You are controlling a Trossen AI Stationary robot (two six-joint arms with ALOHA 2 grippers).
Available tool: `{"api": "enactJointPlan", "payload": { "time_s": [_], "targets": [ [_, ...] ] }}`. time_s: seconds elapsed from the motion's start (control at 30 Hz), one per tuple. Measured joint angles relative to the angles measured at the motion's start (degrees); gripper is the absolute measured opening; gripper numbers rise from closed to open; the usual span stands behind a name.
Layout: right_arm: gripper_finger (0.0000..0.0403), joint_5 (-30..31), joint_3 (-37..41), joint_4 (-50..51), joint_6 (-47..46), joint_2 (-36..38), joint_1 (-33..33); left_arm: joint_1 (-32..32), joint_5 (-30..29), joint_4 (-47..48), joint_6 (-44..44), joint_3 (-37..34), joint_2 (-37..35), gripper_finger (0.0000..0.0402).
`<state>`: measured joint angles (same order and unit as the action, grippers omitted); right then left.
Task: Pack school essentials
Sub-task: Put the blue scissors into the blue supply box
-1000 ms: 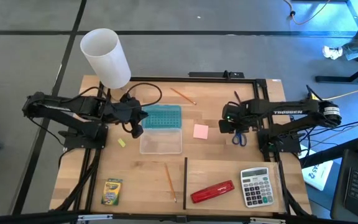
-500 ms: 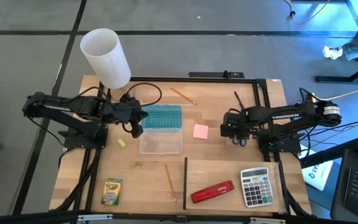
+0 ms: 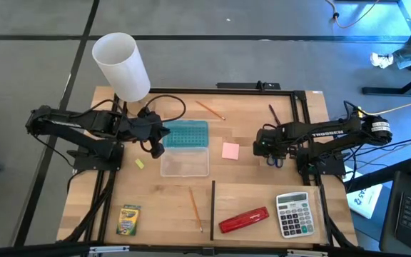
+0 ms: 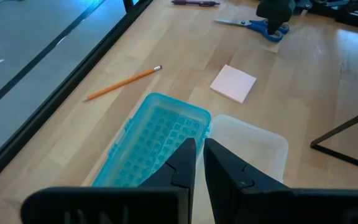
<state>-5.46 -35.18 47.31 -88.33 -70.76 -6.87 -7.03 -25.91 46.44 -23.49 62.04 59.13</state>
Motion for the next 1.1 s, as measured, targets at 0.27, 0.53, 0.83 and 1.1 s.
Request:
{"api": "enactJointPlan", "payload": {
  "time_s": [0.27, 0.53, 0.83, 1.1],
  "targets": [
    [0.017, -0.26, 0.0, -0.13, -0.03, -2.4, 0.0, 0.0, 0.0, 0.0, 0.0, 0.0, 0.0, 0.0027],
    [0.017, -0.49, -0.02, -4.09, 1.47, -7.62, 0.0, 0.0, 0.02, 0.0, 0.0, 0.0, 0.0, 0.0027],
    [0.017, -0.89, -0.3, -4.34, 1.85, -11.4, 0.03, -0.02, 0.02, 0.0, 0.0, 0.0, -0.01, 0.0027],
    [0.0142, -0.82, -0.24, -4.8, 1.81, -11.47, 0.04, -0.02, 0.04, -0.01, 0.0, 0.0, -0.02, 0.0027]
  ]
}}
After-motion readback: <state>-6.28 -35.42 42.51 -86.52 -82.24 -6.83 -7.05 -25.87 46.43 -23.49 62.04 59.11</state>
